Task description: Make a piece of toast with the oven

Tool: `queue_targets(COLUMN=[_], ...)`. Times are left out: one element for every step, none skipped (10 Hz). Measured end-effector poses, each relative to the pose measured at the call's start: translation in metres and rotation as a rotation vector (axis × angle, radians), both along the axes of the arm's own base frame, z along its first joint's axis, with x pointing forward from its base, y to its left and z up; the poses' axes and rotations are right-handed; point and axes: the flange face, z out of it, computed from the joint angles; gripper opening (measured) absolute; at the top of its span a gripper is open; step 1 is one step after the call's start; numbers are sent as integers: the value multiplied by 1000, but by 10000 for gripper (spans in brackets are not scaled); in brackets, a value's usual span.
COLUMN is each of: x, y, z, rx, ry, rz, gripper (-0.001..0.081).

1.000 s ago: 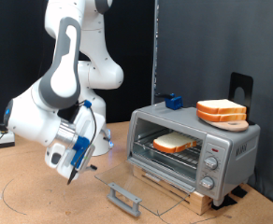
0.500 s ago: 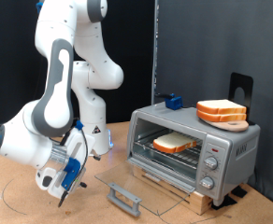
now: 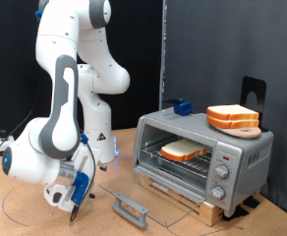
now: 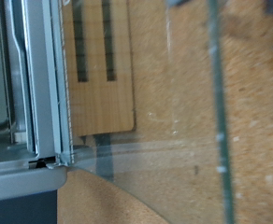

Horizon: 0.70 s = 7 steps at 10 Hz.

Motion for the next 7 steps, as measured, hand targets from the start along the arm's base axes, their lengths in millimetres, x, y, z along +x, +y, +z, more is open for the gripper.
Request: queue_targets(x=[-6,-10,-13,-15,-16,-17,-18], y=[9,18,27,34,40,42,41], z=[-3,-5,-4,-1,6,15,26], rx=[18,39,62,84,113,142,179], ry=[2,-3,-18,-29,-37,-47,-53], rz=[7,9,4,-2,-2,3,4], gripper=[807,807,807,807,807,807,807])
